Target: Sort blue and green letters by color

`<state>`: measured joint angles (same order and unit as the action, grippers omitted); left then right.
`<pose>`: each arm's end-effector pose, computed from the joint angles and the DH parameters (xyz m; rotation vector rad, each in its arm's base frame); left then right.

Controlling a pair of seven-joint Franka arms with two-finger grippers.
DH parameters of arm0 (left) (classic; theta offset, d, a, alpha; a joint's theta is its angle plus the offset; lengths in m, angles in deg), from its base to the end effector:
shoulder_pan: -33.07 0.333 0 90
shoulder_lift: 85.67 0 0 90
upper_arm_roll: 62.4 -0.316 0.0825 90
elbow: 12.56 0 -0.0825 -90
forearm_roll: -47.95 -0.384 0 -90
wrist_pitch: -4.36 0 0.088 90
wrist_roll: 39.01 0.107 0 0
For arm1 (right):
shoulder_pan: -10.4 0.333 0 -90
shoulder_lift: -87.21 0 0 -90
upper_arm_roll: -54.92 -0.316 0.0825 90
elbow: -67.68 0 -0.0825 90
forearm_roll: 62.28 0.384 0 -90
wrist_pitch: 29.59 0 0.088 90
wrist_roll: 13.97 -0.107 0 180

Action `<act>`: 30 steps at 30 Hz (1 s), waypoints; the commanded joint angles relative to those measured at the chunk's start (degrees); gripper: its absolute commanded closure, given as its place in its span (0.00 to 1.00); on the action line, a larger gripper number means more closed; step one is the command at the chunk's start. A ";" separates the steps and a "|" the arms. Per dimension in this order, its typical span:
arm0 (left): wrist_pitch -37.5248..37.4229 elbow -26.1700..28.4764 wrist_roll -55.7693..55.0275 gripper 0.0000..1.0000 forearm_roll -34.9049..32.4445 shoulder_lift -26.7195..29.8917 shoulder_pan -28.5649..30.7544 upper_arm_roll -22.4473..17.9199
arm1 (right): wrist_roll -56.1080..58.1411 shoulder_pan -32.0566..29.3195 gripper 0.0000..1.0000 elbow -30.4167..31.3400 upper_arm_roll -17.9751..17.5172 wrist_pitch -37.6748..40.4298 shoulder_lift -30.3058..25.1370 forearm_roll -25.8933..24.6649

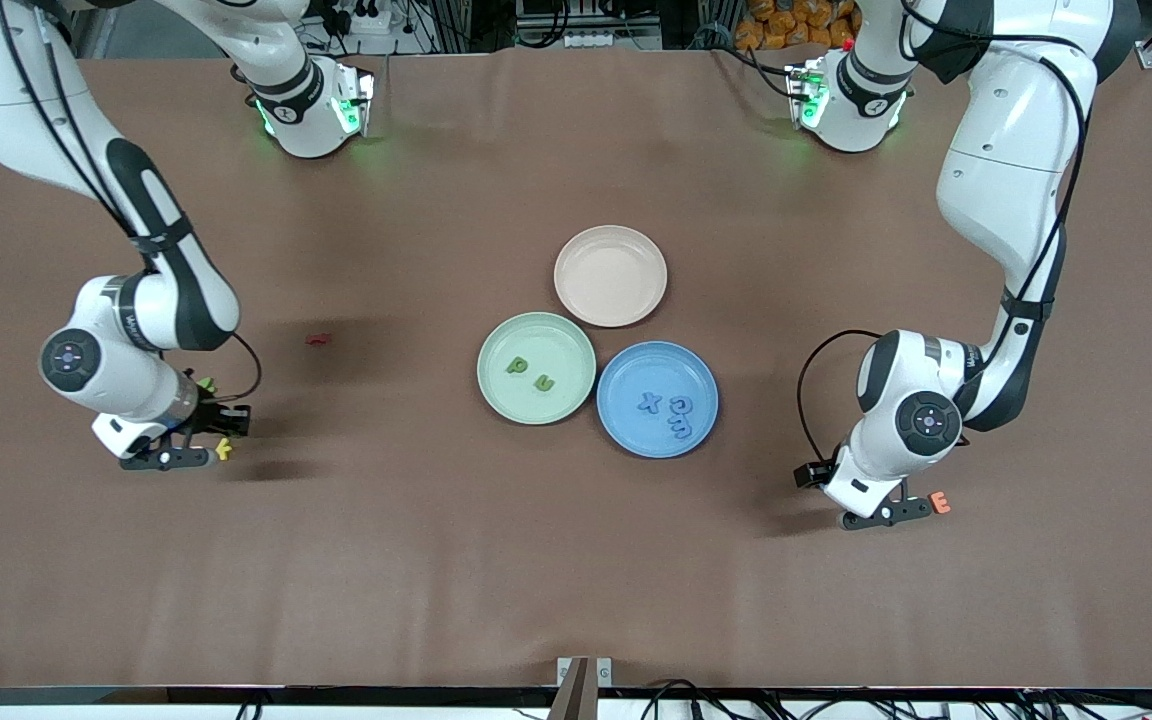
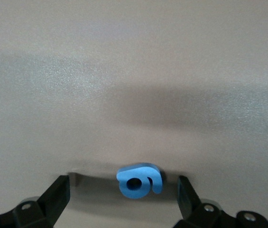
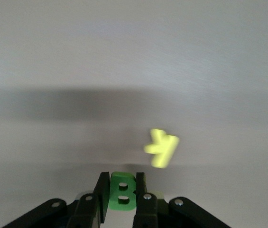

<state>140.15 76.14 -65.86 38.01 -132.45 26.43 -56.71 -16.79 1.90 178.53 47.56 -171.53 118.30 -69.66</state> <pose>0.6903 -0.1385 0.1689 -3.0886 -0.2494 -0.0425 0.6239 -0.0149 0.2051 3.1281 0.0214 0.0111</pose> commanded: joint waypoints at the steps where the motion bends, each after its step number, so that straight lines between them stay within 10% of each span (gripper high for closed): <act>1: -1.31 -0.81 -0.49 0.00 0.53 -0.24 -0.66 -0.59 | -12.37 4.71 1.00 -0.20 -1.42 1.93 -1.73 0.52; 3: -1.31 -0.81 -0.49 0.00 0.44 -0.24 -0.66 -0.59 | -18.07 6.74 1.00 -1.16 -2.21 2.63 -1.82 0.52; 17: -1.57 -0.64 -0.75 0.85 0.44 -0.24 -0.74 -0.68 | -45.51 14.91 1.00 -7.58 -8.71 7.03 -1.29 0.61; 30: -1.75 -0.81 -0.66 0.95 0.70 0.73 -0.74 -0.33 | -65.29 20.80 1.00 -10.13 -12.76 6.94 -0.15 0.44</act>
<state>138.72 75.45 -65.86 38.02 -131.77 26.22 -56.83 -76.60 20.70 169.54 35.41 -165.39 117.33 -69.57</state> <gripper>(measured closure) 0.630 0.740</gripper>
